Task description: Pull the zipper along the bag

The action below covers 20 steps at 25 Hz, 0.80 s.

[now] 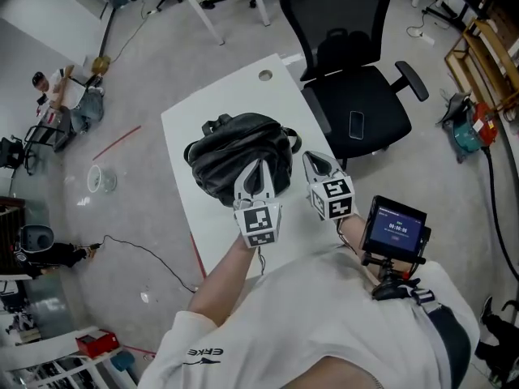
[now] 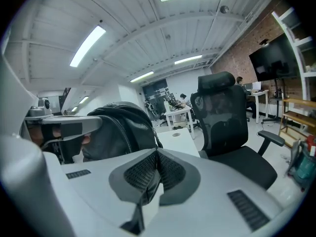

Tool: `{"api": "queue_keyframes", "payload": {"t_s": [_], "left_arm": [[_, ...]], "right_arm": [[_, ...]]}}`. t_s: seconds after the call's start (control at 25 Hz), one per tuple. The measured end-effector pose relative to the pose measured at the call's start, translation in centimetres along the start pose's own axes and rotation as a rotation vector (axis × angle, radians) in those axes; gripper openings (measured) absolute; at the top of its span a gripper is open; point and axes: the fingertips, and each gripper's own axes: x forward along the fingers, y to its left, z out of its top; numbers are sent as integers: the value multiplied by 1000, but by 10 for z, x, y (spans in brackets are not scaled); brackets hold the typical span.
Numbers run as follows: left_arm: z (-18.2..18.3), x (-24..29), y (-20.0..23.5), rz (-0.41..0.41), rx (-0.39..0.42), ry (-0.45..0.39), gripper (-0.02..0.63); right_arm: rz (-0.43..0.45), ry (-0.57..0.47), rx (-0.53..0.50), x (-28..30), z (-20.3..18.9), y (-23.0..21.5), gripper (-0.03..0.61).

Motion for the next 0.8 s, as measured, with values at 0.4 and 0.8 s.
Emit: {"api": "queue_keyframes", "payload": {"t_s": [0.4, 0.8], "left_arm": [[9, 41, -31, -47, 171, 68, 4], [22, 80, -46, -83, 273, 110, 5]], "right_arm": [[70, 52, 28, 35, -11, -15, 5], [183, 27, 34, 52, -12, -11, 5]]}}
